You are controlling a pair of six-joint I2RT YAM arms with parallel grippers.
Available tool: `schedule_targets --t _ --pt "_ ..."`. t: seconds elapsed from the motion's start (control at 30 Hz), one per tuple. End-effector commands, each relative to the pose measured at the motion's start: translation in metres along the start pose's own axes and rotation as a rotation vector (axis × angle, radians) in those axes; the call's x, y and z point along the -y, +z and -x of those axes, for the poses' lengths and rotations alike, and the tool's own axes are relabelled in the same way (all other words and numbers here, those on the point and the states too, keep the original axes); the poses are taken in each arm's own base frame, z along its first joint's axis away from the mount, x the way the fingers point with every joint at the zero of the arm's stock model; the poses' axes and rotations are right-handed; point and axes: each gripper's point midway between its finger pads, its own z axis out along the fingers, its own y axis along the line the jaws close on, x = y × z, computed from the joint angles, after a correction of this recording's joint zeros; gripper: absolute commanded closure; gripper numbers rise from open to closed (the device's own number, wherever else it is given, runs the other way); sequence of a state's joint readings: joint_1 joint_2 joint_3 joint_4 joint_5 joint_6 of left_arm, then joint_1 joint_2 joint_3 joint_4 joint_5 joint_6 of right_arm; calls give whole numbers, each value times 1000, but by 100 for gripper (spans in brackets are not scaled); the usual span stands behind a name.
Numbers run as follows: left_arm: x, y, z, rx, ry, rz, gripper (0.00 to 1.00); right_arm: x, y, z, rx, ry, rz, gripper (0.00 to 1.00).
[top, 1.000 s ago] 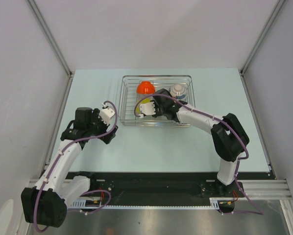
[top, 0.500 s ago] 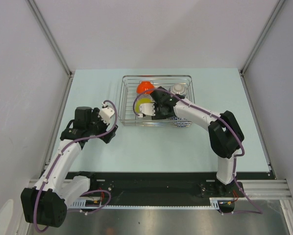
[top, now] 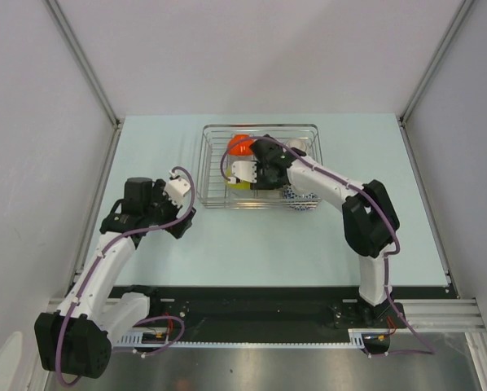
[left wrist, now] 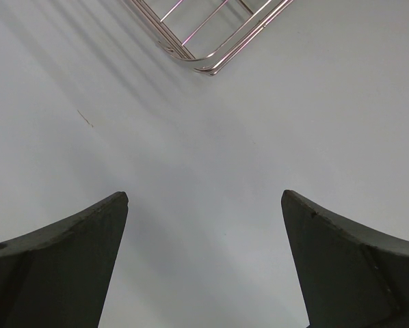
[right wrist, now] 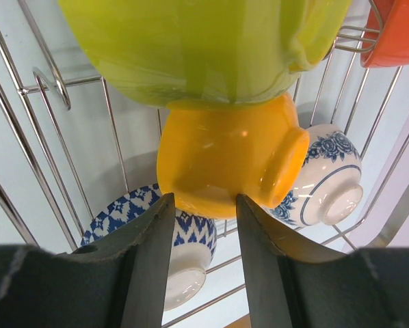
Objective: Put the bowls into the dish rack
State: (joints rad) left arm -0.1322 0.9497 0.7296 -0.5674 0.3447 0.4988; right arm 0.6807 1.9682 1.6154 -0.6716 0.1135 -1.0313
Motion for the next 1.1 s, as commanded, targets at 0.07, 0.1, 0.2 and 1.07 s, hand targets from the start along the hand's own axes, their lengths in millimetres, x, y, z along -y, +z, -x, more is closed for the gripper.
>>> schedule_targets --t 0.07,0.1,0.2,1.07 --pt "-5 -7 19 59 16 6 0 -1 21 4 26 58 52 52" --pt "-4 -7 18 58 16 6 0 -1 23 5 24 58 52 52" --pt "-4 -7 17 54 16 7 0 -8 32 3 11 59 78 50" --pt "-3 -7 15 51 21 6 0 -4 -18 -9 31 147 210 42"
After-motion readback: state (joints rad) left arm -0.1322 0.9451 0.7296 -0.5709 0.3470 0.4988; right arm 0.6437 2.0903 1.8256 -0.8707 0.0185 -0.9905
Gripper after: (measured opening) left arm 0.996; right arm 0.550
